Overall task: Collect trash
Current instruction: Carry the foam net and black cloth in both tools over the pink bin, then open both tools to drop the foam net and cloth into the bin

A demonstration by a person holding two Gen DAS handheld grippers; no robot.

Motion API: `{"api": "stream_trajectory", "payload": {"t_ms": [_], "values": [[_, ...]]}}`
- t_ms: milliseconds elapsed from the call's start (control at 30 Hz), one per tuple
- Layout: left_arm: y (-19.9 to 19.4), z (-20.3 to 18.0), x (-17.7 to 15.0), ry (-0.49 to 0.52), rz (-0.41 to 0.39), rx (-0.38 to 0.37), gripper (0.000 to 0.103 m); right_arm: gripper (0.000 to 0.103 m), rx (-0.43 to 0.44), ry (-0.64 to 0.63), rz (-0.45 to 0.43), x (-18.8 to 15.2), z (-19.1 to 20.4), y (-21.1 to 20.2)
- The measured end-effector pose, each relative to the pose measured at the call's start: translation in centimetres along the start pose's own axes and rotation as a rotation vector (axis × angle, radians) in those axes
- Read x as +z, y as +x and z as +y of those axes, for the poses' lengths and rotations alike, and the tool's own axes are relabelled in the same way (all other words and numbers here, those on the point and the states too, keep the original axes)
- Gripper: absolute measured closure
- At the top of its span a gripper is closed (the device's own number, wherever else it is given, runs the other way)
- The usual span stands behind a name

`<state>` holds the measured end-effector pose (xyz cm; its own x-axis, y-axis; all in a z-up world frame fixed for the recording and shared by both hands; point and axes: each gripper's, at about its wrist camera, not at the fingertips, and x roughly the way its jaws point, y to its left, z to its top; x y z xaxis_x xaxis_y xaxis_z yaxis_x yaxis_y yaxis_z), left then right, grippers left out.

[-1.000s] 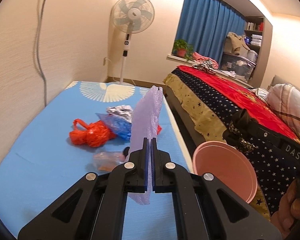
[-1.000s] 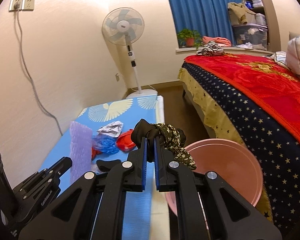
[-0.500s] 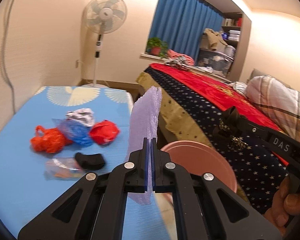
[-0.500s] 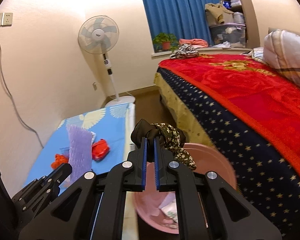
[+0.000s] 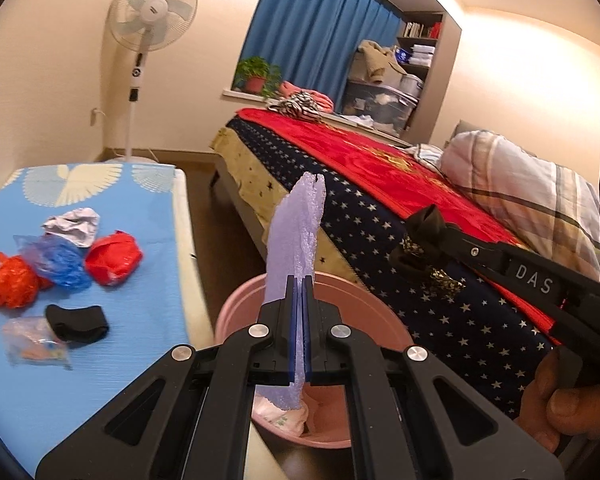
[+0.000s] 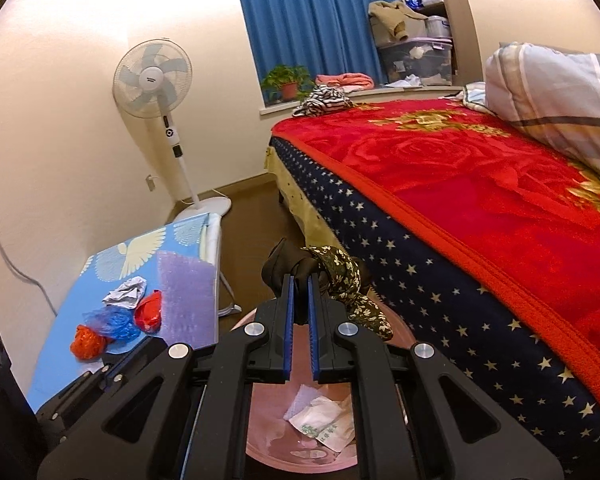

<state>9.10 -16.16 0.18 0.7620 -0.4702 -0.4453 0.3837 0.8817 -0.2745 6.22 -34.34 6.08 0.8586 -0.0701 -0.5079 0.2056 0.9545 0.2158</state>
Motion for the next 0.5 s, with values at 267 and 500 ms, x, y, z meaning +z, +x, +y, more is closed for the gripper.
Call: {"api": "stream_trajectory", "payload": {"t_ms": [267, 500], "values": [[1.6, -0.1, -0.4, -0.016, 0.029, -0.025, 0.101, 0.096, -0.010, 0.024, 0.018, -0.2, -0.8, 0.7], [3.1, 0.5, -0.8, -0.036, 0.091, 0.002, 0.072, 0.078, -0.040, 0.057, 0.022, -0.1, -1.7, 1.0]]}}
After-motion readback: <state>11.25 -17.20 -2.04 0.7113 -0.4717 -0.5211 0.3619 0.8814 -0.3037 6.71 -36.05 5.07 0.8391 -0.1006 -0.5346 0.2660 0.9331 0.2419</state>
